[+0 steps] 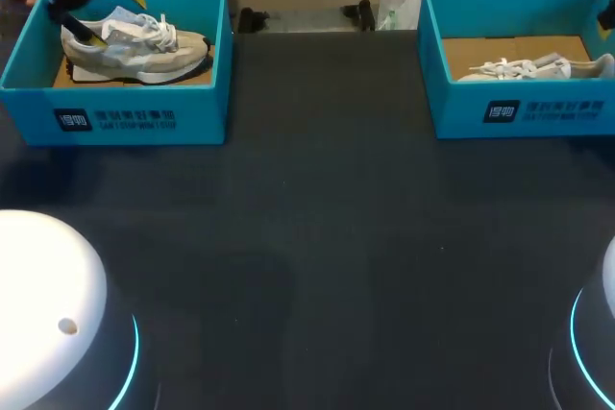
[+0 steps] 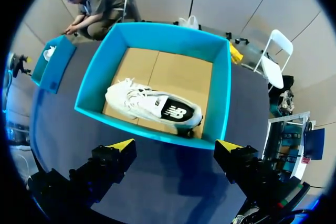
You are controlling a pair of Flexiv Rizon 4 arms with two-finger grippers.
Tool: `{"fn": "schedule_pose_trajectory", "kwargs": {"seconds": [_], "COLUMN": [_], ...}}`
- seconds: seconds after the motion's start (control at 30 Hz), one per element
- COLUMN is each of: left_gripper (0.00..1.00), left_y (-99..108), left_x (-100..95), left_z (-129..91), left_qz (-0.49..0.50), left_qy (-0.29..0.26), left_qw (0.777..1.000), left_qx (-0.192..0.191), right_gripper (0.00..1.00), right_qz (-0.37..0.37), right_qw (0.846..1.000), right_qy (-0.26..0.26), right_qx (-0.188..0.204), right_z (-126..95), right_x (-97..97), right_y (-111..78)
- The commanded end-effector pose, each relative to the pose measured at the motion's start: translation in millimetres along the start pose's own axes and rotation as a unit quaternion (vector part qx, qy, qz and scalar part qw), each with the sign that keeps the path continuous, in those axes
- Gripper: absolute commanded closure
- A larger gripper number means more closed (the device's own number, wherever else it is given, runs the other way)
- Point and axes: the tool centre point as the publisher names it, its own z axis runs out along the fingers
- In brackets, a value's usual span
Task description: Take the shoe out of the shoebox, open the shoe tongue, remove and reinsert the insole, then place the shoe into the shoebox
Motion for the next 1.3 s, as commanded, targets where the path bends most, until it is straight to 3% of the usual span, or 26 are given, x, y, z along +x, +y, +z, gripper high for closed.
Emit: {"fn": "schedule_pose_trajectory", "kwargs": {"seconds": [0.03, 0.23, 0.63, 0.8, 0.97, 1.03, 1.3], "left_gripper": [0.0, 0.0, 0.0, 0.0, 0.0, 0.0, 0.0], "left_y": [25, 47, 100, 122, 146, 165, 191], "left_x": [-0.5, 11.3, 34.4, 41.8, 49.8, 59.8, 76.5], "left_z": [-5, -12, -14, -12, -8, 2, 21], "left_qz": [0.308, 0.406, 0.45, 0.431, 0.395, 0.387, 0.348], "left_qy": [0.121, 0.179, 0.324, 0.358, 0.368, 0.372, 0.367], "left_qw": [0.943, 0.895, 0.832, 0.828, 0.842, 0.844, 0.863], "left_qx": [0.039, 0.041, 0.013, 0.012, 0.007, 0.007, 0.012], "right_gripper": [0.0, 0.0, 0.0, 0.0, 0.0, 0.0, 0.0], "right_qz": [0.0, 0.0, 0.0, 0.0, 0.0, 0.0, 0.0], "right_qw": [1.0, 1.0, 1.0, 1.0, 1.0, 1.0, 1.0], "right_qy": [0.0, 0.0, 0.0, 0.0, 0.0, 0.0, 0.0], "right_qx": [0.0, 0.0, 0.0, 0.0, 0.0, 0.0, 0.0], "right_z": [0, 0, 0, 0, 0, 0, 0], "right_x": [-0.3, -0.3, -0.3, -0.3, -0.3, -0.3, -0.3], "right_y": [0.5, 0.5, 0.5, 0.5, 0.5, 0.5, 0.5]}}
